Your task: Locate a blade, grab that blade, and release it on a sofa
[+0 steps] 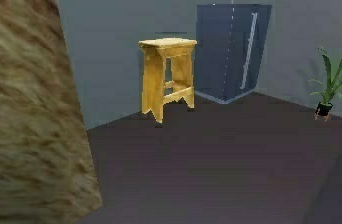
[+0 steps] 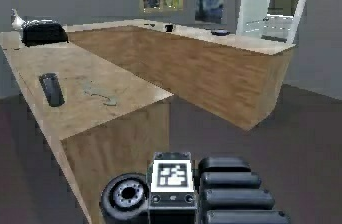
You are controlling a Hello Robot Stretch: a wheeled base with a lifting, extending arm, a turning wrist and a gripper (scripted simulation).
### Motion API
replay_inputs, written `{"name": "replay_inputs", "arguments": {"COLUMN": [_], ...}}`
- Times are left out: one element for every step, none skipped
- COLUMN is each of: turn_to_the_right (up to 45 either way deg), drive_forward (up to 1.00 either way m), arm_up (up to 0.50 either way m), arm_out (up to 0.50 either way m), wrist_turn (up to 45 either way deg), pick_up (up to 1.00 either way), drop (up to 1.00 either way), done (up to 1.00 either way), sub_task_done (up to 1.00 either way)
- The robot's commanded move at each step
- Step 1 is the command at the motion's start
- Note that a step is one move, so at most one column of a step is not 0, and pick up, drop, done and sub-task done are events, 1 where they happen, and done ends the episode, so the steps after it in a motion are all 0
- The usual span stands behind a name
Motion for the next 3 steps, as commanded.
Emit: {"name": "replay_inputs", "arguments": {"turn_to_the_right": [15.0, 0.0, 33.0], "drive_forward": [0.00, 0.60, 0.00], "arm_up": [0.00, 0.00, 0.00], "arm_out": [0.00, 0.00, 0.00], "wrist_turn": [0.0, 0.0, 0.0], "pick_up": [0.00, 0.00, 0.00], "drop": [0.00, 0.00, 0.00], "done": [0.00, 0.00, 0.00], "sub_task_done": [0.00, 0.00, 0.00]}}
